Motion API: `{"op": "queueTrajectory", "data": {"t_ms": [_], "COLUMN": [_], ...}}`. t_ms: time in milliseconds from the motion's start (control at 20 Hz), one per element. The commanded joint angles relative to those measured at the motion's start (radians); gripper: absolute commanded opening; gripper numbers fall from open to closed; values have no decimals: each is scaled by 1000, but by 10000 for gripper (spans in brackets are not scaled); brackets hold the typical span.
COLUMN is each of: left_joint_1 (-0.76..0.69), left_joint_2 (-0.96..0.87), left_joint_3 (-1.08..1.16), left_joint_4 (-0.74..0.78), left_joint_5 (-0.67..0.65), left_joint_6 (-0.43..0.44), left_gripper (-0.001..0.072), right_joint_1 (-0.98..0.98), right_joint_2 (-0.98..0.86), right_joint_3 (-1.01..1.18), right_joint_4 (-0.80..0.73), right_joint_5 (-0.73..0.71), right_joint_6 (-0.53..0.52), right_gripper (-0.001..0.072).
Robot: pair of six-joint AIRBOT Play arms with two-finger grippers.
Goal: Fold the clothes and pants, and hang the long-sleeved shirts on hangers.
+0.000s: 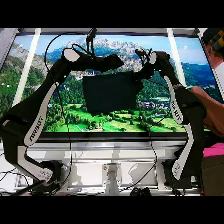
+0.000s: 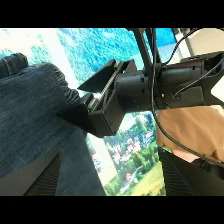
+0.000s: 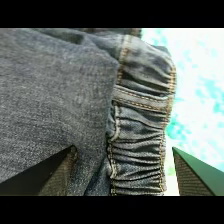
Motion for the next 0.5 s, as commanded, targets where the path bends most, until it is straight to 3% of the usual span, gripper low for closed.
{"op": "queueTrajectory", "data": {"t_ms": [0, 350, 450], "left_joint_1": [0, 0, 0], "left_joint_2": [0, 0, 0], "left_joint_3": [0, 0, 0], "left_joint_4": [0, 0, 0], "left_joint_5": [0, 0, 1], "left_joint_6": [1, 1, 1], "left_gripper": [699, 699, 698], "right_joint_1": [-3, -61, -82], "right_joint_2": [-4, -62, -94], "right_joint_3": [0, -2, -2], "right_joint_4": [-10, 350, 515], "right_joint_5": [22, 180, 240], "right_joint_6": [35, 2, -36], "right_gripper": [699, 690, 689]}}
